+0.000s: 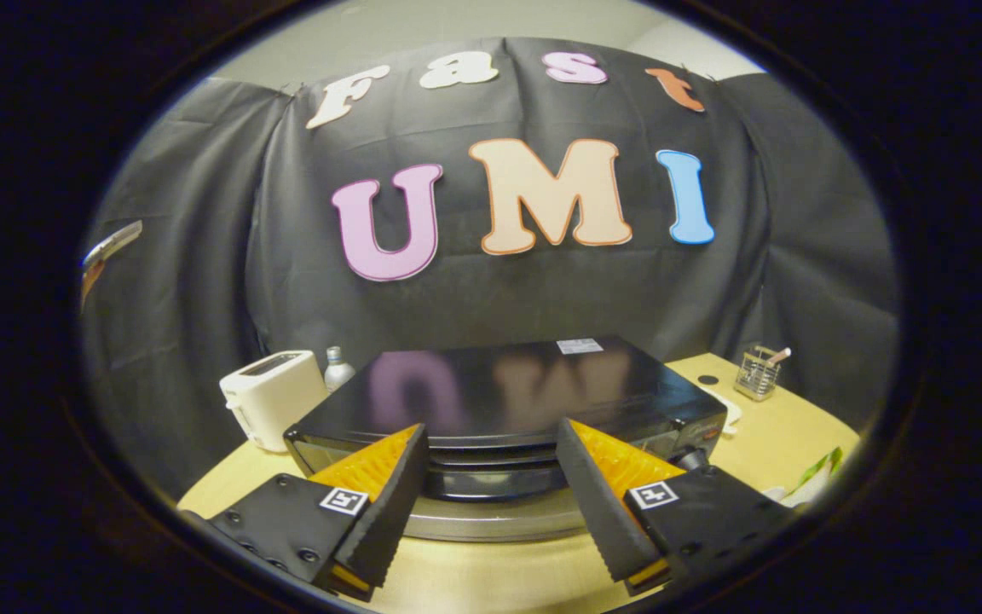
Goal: Open the toaster oven, put the food inside, and close the toaster oven door.
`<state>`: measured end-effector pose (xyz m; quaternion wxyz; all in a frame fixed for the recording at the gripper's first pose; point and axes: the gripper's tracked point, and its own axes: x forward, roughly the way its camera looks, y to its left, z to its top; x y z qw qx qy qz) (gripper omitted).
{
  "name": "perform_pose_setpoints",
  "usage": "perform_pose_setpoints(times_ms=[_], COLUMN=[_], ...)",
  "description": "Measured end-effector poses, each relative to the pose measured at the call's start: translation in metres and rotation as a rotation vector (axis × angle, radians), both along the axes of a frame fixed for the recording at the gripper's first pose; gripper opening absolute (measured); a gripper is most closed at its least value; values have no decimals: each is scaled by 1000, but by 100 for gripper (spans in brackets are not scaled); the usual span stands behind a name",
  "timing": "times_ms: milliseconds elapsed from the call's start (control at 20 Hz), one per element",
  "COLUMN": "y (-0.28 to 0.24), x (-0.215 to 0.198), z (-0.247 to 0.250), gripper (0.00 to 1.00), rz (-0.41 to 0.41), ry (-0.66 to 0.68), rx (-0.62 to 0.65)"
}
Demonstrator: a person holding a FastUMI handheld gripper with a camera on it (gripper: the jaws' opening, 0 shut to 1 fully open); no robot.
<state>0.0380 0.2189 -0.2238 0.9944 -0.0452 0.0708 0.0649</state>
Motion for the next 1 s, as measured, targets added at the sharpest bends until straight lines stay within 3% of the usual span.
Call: perform_pose_setpoints(times_ms=[650, 1000], y=[-12, -25], x=[-62, -104], z=[-19, -60], gripper=[95, 95], rz=[-34, -17], ry=[67, 249], rx=[-50, -75])
